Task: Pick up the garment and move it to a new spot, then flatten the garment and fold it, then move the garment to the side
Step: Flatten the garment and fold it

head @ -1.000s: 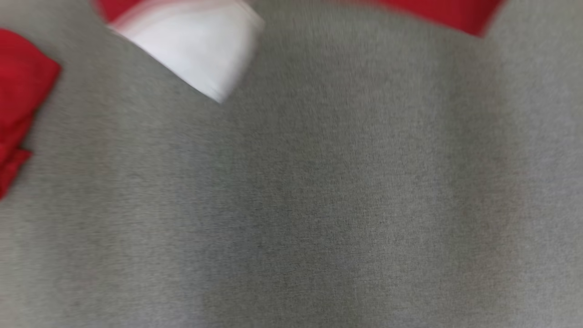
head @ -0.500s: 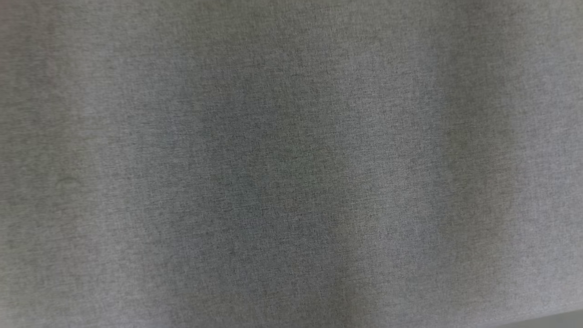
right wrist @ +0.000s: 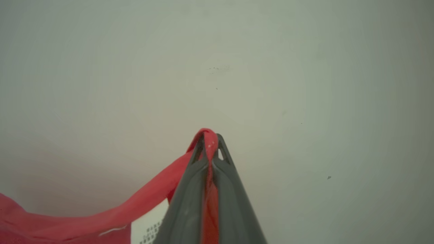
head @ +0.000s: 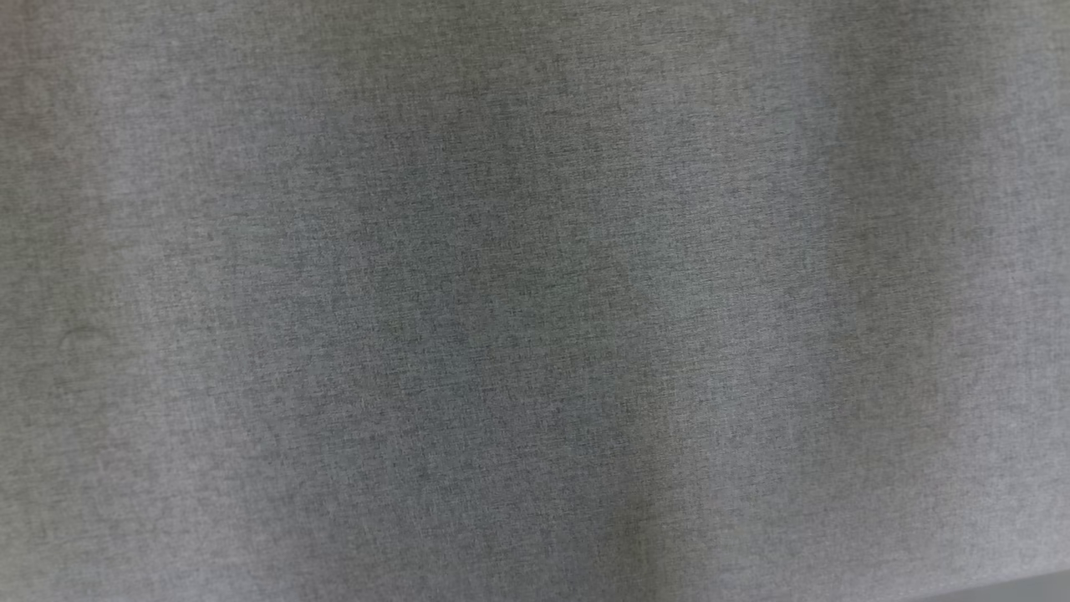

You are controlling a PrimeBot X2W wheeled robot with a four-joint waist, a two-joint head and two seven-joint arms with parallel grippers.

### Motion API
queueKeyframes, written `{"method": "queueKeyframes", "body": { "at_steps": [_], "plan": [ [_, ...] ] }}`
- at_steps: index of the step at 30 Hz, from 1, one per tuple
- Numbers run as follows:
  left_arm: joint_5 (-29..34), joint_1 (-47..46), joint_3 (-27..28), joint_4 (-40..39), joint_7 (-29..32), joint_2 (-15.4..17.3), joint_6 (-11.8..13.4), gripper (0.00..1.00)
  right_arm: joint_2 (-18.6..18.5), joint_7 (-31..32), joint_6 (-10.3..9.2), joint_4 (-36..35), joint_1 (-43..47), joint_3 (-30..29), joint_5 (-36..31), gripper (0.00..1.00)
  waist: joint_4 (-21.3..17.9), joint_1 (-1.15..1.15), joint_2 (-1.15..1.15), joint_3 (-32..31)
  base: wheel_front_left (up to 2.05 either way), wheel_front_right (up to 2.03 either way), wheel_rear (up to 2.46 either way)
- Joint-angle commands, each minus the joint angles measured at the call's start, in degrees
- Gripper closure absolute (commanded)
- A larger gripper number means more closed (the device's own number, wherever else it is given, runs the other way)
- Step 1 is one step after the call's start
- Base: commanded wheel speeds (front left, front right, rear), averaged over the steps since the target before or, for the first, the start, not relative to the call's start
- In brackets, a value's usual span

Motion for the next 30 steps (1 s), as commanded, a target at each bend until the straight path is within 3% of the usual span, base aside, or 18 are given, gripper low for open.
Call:
{"method": "queueKeyframes", "body": {
  "at_steps": [1,13,20,25,30],
  "plan": [
    [0.0,-1.1,-0.1,0.4,-0.5,0.2,-0.3,1.0,0.0,-0.4,-0.13,0.2,-0.8,0.5,-0.8,1.0,0.3,-0.01,-0.01,0.1,0.0,0.0,0.0],
    [-1.2,0.5,-0.9,3.7,-4.7,0.8,-0.3,1.0,1.0,-3.4,-0.13,3.4,-1.3,2.1,-4.0,1.0,1.5,-0.01,-0.01,-0.7,0.0,0.0,0.0],
    [-7.7,9.7,-1.4,-1.2,-5.6,0.7,-0.3,1.0,1.9,-4.7,-0.13,1.1,4.2,4.9,-0.4,1.0,2.8,-0.01,-0.01,-2.3,0.0,0.0,0.0],
    [-13.8,23.2,-1.2,-9.4,-8.5,4.7,-0.2,1.0,1.2,-4.6,-0.13,-5.9,16.0,8.3,8.1,1.0,2.8,-0.01,-0.01,-5.6,0.0,0.0,0.0],
    [-16.6,41.5,-1.0,-21.4,-10.7,8.3,-0.3,1.0,-3.3,-3.7,-0.13,-17.9,34.0,12.1,17.8,1.0,2.9,-0.01,-0.01,-10.8,0.0,0.0,0.0]
  ]
}}
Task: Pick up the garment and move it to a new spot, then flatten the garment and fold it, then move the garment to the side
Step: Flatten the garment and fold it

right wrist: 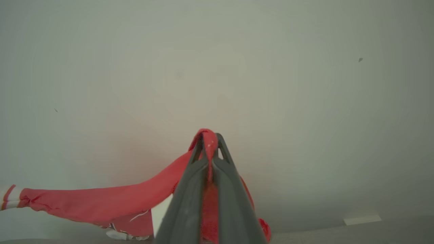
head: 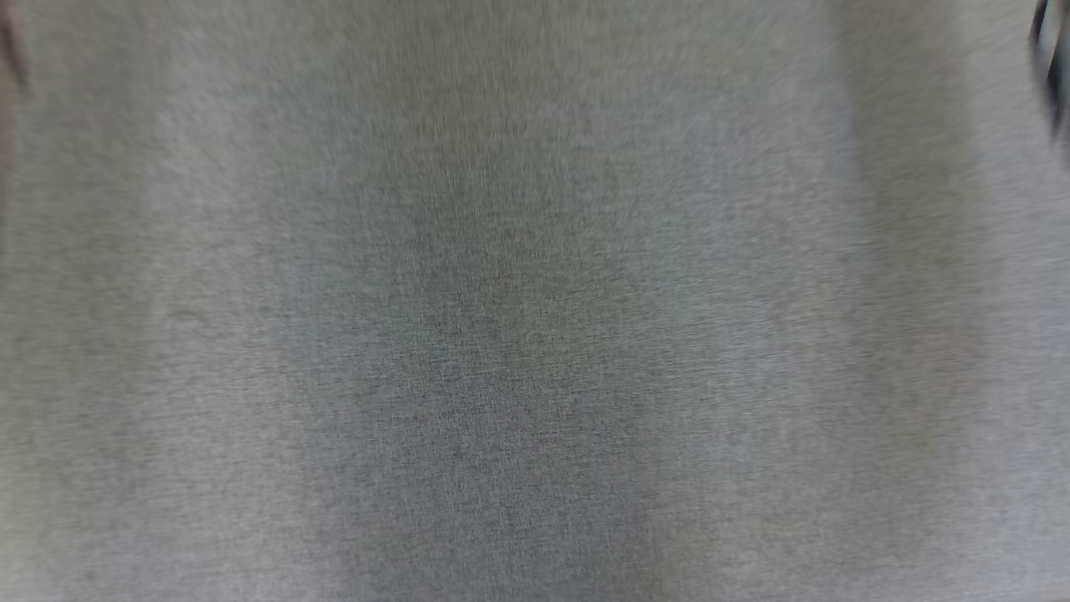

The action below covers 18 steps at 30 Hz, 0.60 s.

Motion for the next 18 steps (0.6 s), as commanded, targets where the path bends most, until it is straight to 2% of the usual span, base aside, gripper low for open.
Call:
{"method": "queueKeyframes", "body": {
  "at_steps": [1,3,8,12,15,18],
  "plan": [
    [-0.7,4.7,1.0,-3.6,-0.5,1.5,0.3,1.0,-1.7,0.2,-0.13,-3.4,5.1,0.7,2.3,1.0,-0.1,0.0,0.0,-4.4,0.0,0.0,0.0],
    [-1.2,13.1,2.5,-10.1,-0.8,2.5,1.9,1.0,-3.2,-0.4,-0.13,-8.7,13.0,1.0,5.4,1.0,-0.5,0.0,0.0,-5.9,0.0,0.0,0.0],
    [-0.1,35.2,7.0,-29.7,-0.8,5.4,9.3,1.0,-6.3,-0.5,-0.13,-20.6,31.4,0.5,10.1,1.0,-1.8,0.0,0.0,-8.9,0.0,0.0,0.0],
    [0.5,53.7,10.3,-43.7,-0.8,4.7,14.4,1.0,-6.3,-0.2,-0.13,-27.2,45.2,-2.6,11.7,1.0,-2.1,0.0,0.0,-11.8,0.0,0.0,0.0],
    [1.3,65.3,12.0,-49.8,-0.8,2.4,16.3,1.0,-5.5,0.3,-0.13,-31.0,54.9,-5.2,11.4,1.0,-1.6,0.0,0.0,-14.6,0.0,0.0,0.0],
    [2.6,74.9,11.1,-52.6,-0.8,0.0,16.2,1.0,-4.9,1.2,-0.13,-34.1,64.2,-8.3,9.8,1.0,-0.7,0.0,0.0,-17.1,0.0,0.0,0.0]
  ]
}}
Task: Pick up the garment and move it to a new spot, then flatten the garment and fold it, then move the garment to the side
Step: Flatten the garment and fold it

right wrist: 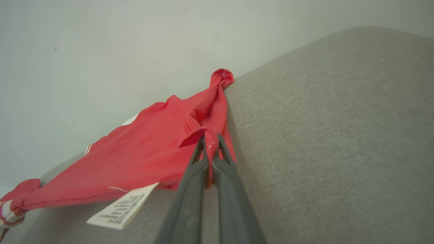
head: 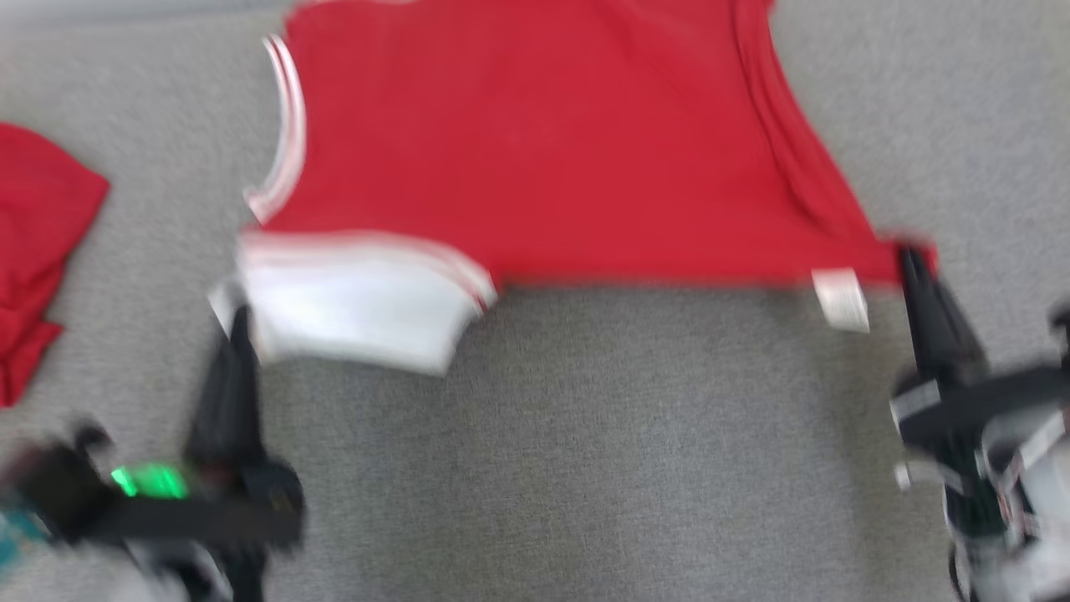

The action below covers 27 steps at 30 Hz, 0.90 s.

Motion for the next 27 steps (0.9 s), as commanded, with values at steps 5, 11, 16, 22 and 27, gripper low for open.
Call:
{"method": "queueKeyframes", "body": {
  "at_steps": [5,11,16,22,27],
  "plan": [
    [1.9,13.4,1.5,-1.0,0.0,-5.2,-0.9,1.0,2.6,2.0,-0.13,-4.7,15.0,-7.9,-2.3,1.0,2.4,0.03,0.01,-7.2,0.0,0.0,0.0],
    [2.3,22.9,3.2,0.4,0.0,-9.8,-3.4,1.0,5.8,5.2,-0.13,-9.9,26.5,-14.6,-6.9,1.0,3.7,0.03,0.01,-10.2,0.0,0.0,0.0],
    [3.5,25.7,1.2,3.6,0.0,-11.7,-5.5,1.0,10.2,8.8,-0.13,-12.6,32.0,-18.3,-9.4,1.0,5.0,0.03,0.01,-10.7,0.0,0.0,0.0],
    [5.2,24.0,1.0,6.9,0.0,-12.4,-8.0,1.0,14.0,11.9,-0.13,-14.2,33.9,-18.9,-11.3,1.0,5.0,0.03,0.01,-10.1,0.0,0.0,0.0],
    [7.3,19.3,0.5,7.8,0.6,-10.9,-9.5,1.0,14.9,13.8,-0.13,-15.3,30.0,-18.7,-10.6,1.0,3.1,0.03,0.01,-8.5,0.0,0.0,0.0]
  ]
}}
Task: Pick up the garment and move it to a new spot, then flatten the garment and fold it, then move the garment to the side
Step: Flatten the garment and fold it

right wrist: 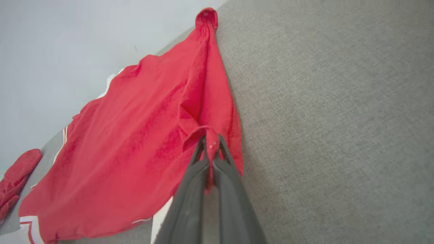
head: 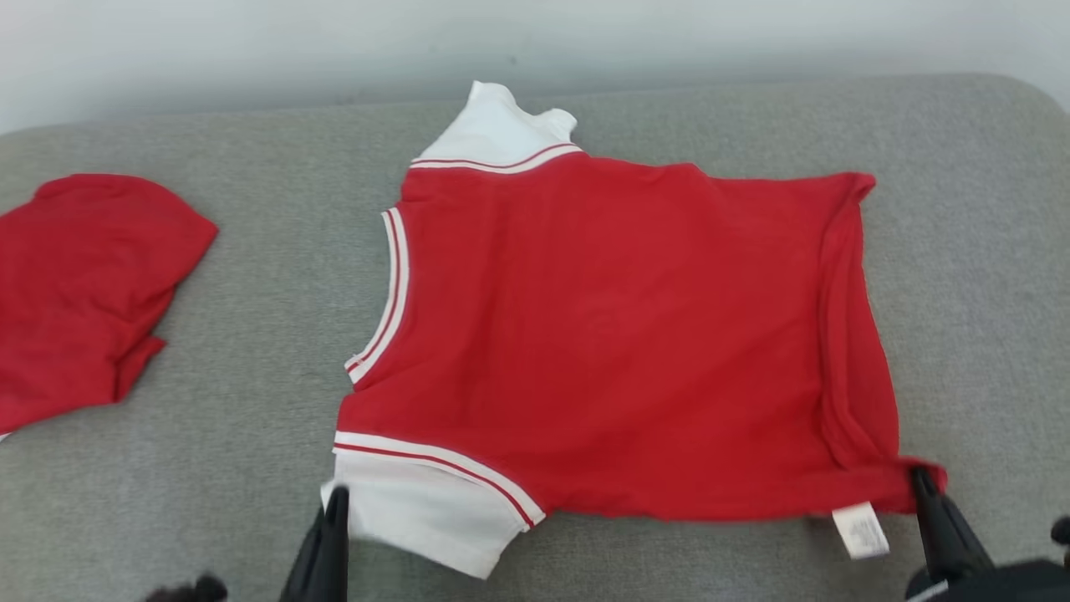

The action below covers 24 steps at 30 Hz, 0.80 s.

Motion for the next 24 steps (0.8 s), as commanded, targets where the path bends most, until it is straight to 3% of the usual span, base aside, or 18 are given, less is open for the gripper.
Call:
{"method": "queueKeyframes", "body": {
  "at_steps": [1,9,18,19,20,21,22,24],
  "plan": [
    [0.8,-1.9,-0.1,0.2,0.6,0.5,-0.3,1.0,0.2,0.4,-0.13,0.0,-1.1,0.0,0.3,1.0,-1.3,0.0,0.0,1.2,0.0,0.0,0.0],
    [3.1,-16.2,-0.7,4.9,5.8,4.3,-2.1,1.0,0.2,3.3,-0.13,3.1,-10.6,0.9,1.4,1.0,-3.8,0.0,0.0,3.5,0.0,0.0,0.0],
    [4.2,-29.0,-0.7,18.7,6.7,4.8,-3.4,1.0,0.0,3.3,-0.13,14.1,-22.5,3.0,-0.6,1.0,-6.1,0.0,0.0,4.4,0.0,0.0,0.0],
    [4.3,-30.0,-0.7,20.3,6.4,4.7,-3.4,1.0,-0.3,2.8,-0.13,15.1,-23.3,3.5,-1.0,0.64,-6.1,0.0,0.0,4.3,0.0,0.0,0.0],
    [4.7,-30.7,-0.9,22.0,6.0,4.6,-3.4,1.0,-0.9,2.0,-0.13,15.9,-24.0,4.3,-1.5,0.0,-6.0,0.0,0.0,4.2,0.0,0.0,0.0],
    [5.1,-31.3,-1.1,23.2,5.1,4.7,-3.7,0.56,-1.2,1.0,-0.13,16.7,-24.4,4.9,-1.8,0.0,-5.9,0.0,0.0,4.1,0.0,0.0,0.0],
    [5.6,-31.8,-1.3,24.3,4.1,4.8,-3.8,0.0,-1.5,0.1,-0.13,17.3,-24.5,5.3,-1.7,0.0,-5.7,0.0,0.0,3.9,0.0,0.0,0.0],
    [6.2,-32.0,-1.3,26.0,2.5,4.5,-4.0,0.0,-2.4,-2.2,-0.13,18.1,-24.3,5.7,-1.6,0.0,-5.3,0.0,0.0,3.3,0.0,0.0,0.0]
  ]
}}
